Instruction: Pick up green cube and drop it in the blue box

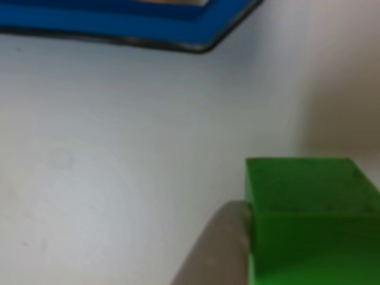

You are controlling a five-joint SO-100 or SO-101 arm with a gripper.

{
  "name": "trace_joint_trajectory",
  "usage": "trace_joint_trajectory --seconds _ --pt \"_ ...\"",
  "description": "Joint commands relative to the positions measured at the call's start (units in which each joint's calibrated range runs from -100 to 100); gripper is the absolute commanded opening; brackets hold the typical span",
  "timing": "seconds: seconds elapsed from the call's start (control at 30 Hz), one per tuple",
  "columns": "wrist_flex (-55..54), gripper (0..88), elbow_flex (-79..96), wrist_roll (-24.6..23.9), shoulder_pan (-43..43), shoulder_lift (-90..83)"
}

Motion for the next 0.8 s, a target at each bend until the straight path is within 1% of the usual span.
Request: trace_joint_trajectory --seconds 0.0,0.3,0.57,0.67,0.77 --pt "0.08 4.4 -0.53 0.15 0.14 -10.62" --pt "0.00 4.4 -0.62 0.15 0.22 -23.41" --pt "-0.73 4.7 -1.25 0.59 -0.09 -23.58" --pt "-0.73 4.7 -1.25 2.88 -0.09 -23.58" --pt "-0.73 4.7 -1.25 6.84 -0.17 -23.58"
